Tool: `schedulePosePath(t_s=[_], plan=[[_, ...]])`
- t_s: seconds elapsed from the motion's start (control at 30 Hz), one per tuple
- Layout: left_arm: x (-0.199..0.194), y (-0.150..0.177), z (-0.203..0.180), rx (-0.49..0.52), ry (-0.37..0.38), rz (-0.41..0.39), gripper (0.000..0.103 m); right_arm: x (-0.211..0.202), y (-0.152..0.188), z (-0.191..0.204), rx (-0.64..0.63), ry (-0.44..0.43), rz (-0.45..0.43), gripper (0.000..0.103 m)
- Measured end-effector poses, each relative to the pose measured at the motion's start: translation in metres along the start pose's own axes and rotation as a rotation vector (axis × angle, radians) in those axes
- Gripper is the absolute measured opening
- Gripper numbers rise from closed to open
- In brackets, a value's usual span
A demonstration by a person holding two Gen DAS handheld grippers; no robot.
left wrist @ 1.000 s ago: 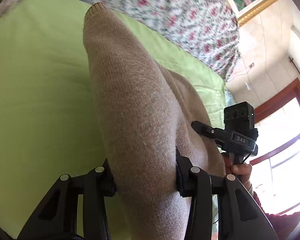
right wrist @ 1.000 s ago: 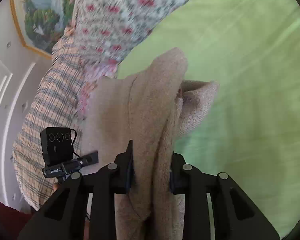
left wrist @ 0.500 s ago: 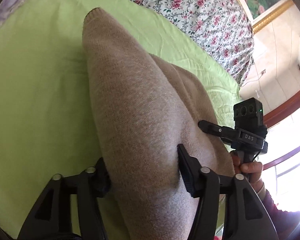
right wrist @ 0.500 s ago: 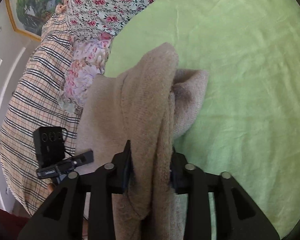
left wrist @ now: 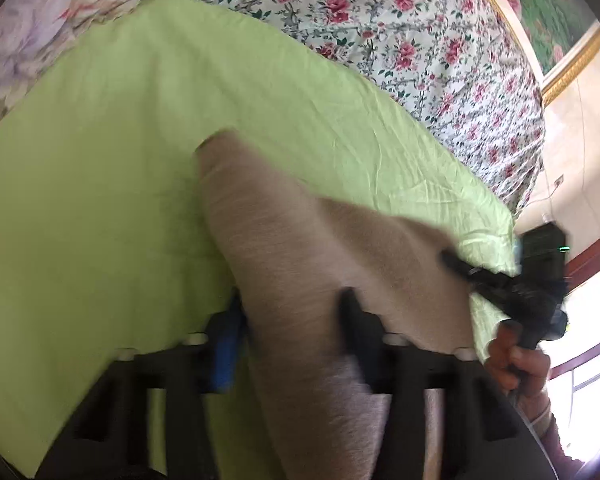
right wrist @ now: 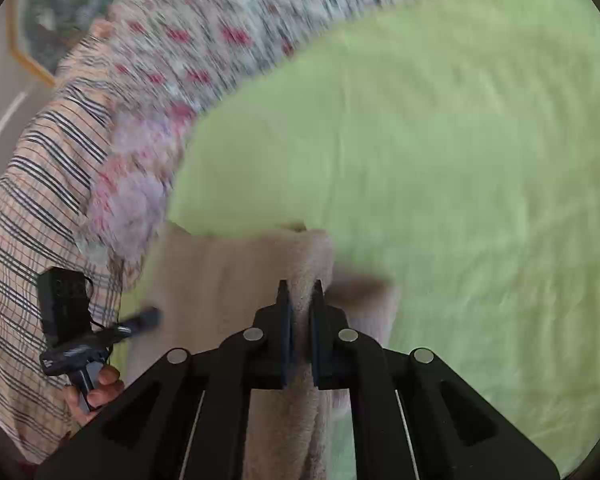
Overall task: Fold small clothes
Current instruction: 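Lift the sweater edge with both grippers and fold it over onto itself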
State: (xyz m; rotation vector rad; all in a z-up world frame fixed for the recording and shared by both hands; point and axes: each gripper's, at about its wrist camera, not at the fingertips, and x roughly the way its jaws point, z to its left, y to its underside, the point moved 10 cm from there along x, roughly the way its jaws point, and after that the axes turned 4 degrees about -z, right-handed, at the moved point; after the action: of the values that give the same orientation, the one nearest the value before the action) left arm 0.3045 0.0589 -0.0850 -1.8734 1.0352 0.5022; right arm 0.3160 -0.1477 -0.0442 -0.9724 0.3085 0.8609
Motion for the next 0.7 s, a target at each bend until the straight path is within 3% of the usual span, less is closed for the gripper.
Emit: schedulePosePath(t_s=[0.07,0.17,0.27,0.4,0.57,0.7], plan=[[0.007,0.000,-0.001,0.031,-0.042,-0.002,0.041,-0.001,0.004,-0.009,-0.009,0.053,0.008,0.008],[0.020,0.001,0.005,0.089,-0.140,-0.004,0.045,0.020,0.026,-0.026,-0.048,0.156,0.095,0.008],[0.015,0.001,0.005,0.086,-0.156,0.001,0.048,0.018,0.028,-0.028,-0.017,0.146,0.090,0.010],[-0.021,0.012,-0.006,0.122,-0.194,-0.029,0.049,-0.015,0.028,-0.013,-0.003,0.120,0.057,0.018],[-0.075,0.065,-0.026,0.181,-0.171,-0.058,0.052,-0.061,0.067,0.013,-0.028,0.043,0.038,0.034],[-0.114,0.128,-0.042,0.219,-0.154,-0.081,0.056,-0.097,0.112,0.018,-0.015,0.016,0.024,0.034]])
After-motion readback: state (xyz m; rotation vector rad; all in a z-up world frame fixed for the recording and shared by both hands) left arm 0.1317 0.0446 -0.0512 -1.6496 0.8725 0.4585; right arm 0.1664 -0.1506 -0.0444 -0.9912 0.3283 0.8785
